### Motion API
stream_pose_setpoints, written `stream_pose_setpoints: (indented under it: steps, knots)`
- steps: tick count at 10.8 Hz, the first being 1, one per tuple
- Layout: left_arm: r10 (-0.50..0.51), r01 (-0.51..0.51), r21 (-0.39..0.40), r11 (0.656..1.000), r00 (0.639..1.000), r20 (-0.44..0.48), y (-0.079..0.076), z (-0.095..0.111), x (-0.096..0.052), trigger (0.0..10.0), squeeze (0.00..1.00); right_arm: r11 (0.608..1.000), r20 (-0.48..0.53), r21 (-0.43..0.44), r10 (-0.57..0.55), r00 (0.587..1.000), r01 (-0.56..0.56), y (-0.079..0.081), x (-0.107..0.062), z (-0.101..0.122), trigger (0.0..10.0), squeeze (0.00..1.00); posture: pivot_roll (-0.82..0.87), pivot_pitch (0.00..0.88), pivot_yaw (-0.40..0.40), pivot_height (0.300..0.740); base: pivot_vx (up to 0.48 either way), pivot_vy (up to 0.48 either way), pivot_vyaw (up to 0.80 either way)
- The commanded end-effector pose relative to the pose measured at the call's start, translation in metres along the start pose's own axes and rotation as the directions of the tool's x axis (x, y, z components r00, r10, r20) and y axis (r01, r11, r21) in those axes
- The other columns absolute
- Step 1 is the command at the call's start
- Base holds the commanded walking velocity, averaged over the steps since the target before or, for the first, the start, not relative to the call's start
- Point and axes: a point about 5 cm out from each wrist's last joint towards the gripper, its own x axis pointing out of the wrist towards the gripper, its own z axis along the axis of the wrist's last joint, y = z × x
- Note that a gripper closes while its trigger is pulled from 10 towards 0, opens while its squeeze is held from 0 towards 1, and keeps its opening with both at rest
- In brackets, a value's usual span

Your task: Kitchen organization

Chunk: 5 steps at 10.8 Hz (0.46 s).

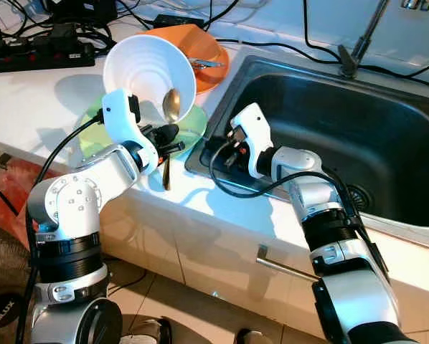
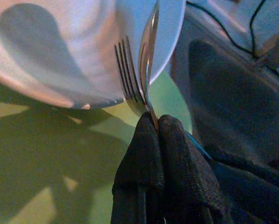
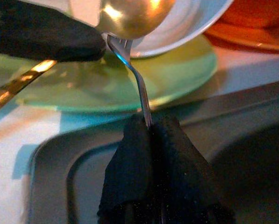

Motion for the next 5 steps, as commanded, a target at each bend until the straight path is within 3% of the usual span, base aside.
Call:
stream_pose_setpoints:
  steps: [1,2,3,5]
  knots:
    - [0.12,-0.121,-0.009,0.993,0.989,-0.084,0.025,-0.02,-0.001,3.6,0.0,0.985,0.197,0.044,-0.172,0.965,0.166,-0.027,-0.023,0.034,0.0,0.0,0.11,0.121,-0.035,0.74,0.0,0.0,0.0]
    - [0.113,-0.114,-0.004,0.993,0.99,-0.089,0.025,-0.022,-0.001,5.5,0.0,0.977,0.233,0.071,-0.213,0.949,0.201,-0.032,-0.028,0.038,0.0,0.0,0.11,0.12,-0.033,0.74,0.0,0.0,0.0]
    - [0.109,-0.11,0.0,0.994,0.99,-0.091,0.026,-0.024,0.0,10.0,0.0,0.971,0.247,0.09,-0.237,0.94,0.222,-0.035,-0.031,0.04,0.0,0.0,0.11,0.12,-0.033,0.74,0.0,0.0,0.0]
    - [0.119,-0.118,0.024,0.993,0.989,-0.082,0.029,-0.026,0.0,10.0,0.0,0.959,0.27,0.118,-0.281,0.921,0.258,-0.04,-0.038,0.041,0.0,0.0,0.11,0.117,-0.033,0.74,0.0,0.0,0.0]
